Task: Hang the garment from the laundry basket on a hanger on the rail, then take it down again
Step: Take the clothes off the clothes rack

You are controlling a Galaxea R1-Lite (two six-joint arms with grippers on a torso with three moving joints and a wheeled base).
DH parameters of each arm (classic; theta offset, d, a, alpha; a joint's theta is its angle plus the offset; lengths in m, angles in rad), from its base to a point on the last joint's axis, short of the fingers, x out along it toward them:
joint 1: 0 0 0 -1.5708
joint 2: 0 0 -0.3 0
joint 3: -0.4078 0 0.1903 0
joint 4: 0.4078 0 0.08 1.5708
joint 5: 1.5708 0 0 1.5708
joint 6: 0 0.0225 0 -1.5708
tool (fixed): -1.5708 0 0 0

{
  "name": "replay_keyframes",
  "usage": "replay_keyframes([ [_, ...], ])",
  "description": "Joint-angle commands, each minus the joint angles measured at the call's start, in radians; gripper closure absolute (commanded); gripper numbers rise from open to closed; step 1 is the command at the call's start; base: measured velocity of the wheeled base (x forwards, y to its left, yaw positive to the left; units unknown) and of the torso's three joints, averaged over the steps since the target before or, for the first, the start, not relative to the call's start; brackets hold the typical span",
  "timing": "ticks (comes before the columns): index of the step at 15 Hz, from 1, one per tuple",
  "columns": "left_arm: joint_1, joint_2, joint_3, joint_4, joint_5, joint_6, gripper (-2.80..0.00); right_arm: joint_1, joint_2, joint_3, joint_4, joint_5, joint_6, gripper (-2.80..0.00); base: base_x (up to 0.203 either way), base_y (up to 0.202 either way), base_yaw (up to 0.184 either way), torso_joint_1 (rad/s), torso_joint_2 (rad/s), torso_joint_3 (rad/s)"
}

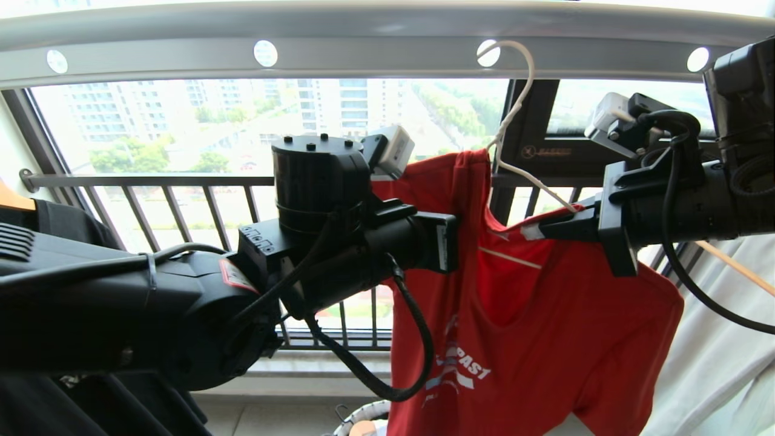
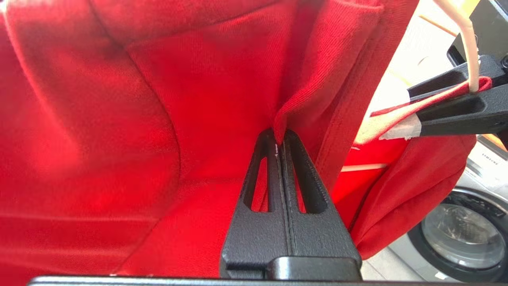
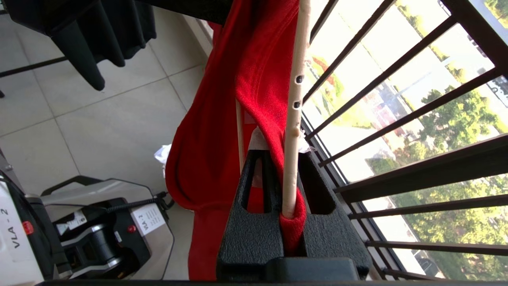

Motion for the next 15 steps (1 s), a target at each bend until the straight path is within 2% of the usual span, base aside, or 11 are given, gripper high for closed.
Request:
replay_keyframes([
  [1, 0.000, -0.019, 0.003, -0.005, 0.010, -0.002, 0.00, -0.006, 0.002, -0.001, 0.002, 0.002, -0.003, 0.00, 0.000, 0.000, 0.000, 0.000, 0.00, 0.000],
  [5, 0.008, -0.100, 0.056, -0.004, 0.019, 0.001, 0.00, -0.011, 0.017, 0.001, 0.000, 0.001, -0.003, 0.00, 0.000, 0.000, 0.000, 0.000, 0.00, 0.000],
  [8, 0.070, -0.125, 0.056, -0.003, 0.086, 0.003, 0.00, -0.017, 0.021, 0.001, 0.000, -0.006, -0.003, 0.00, 0.000, 0.000, 0.000, 0.000, 0.00, 0.000],
  [13, 0.181, -0.157, 0.046, 0.018, 0.092, 0.003, 0.00, -0.017, 0.022, -0.002, 0.000, -0.009, -0.005, 0.00, 0.000, 0.000, 0.000, 0.000, 0.00, 0.000],
  [15, 0.201, -0.130, 0.001, 0.069, 0.101, -0.001, 0.00, -0.017, 0.022, -0.001, 0.000, -0.009, -0.005, 0.00, 0.000, 0.000, 0.000, 0.000, 0.00, 0.000],
])
